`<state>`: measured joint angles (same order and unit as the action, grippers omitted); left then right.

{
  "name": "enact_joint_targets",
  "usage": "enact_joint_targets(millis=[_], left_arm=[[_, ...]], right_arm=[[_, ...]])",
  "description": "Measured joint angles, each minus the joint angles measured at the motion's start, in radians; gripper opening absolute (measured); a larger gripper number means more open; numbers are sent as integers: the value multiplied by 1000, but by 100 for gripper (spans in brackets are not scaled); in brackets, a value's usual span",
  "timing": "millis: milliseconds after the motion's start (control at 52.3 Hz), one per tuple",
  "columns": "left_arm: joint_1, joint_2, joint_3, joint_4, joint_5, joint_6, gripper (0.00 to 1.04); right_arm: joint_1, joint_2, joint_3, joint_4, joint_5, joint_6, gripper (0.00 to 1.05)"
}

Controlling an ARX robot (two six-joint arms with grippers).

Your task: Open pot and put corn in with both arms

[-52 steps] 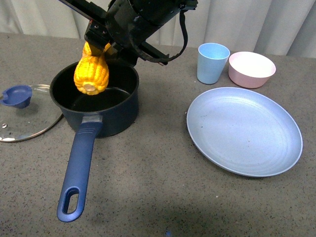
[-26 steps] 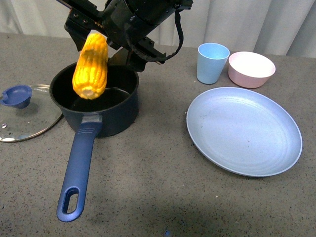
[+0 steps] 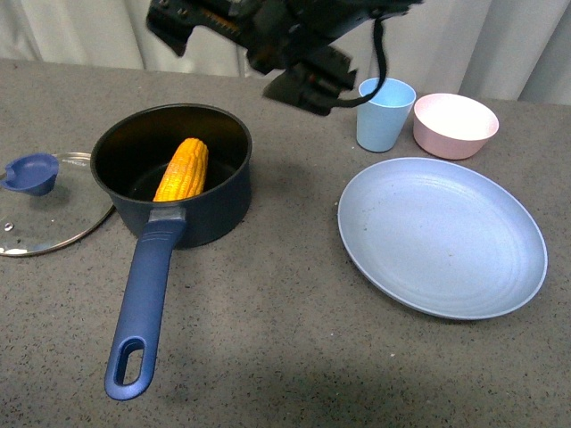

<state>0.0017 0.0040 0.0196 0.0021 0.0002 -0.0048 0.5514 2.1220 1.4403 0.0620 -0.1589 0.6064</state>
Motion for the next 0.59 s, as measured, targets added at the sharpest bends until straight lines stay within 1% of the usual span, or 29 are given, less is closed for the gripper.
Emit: enact_joint_targets(millis=[77,268,363,459,593], left_arm=[[0,0,0,0,0,0,98],[0,0,0,0,0,0,98],[0,0,0,0,0,0,98],[0,0,0,0,0,0,98],[0,0,0,0,0,0,98]], right_arm=[[-31,-120,-136,93,100,-86,96],[-126,-377,-506,301,221,-271,96],[-169,-472,-629,358,239,-336,96],[-247,-640,-808,419,246,-402,96],[-371,-846,-1006,408,227,-451,96]])
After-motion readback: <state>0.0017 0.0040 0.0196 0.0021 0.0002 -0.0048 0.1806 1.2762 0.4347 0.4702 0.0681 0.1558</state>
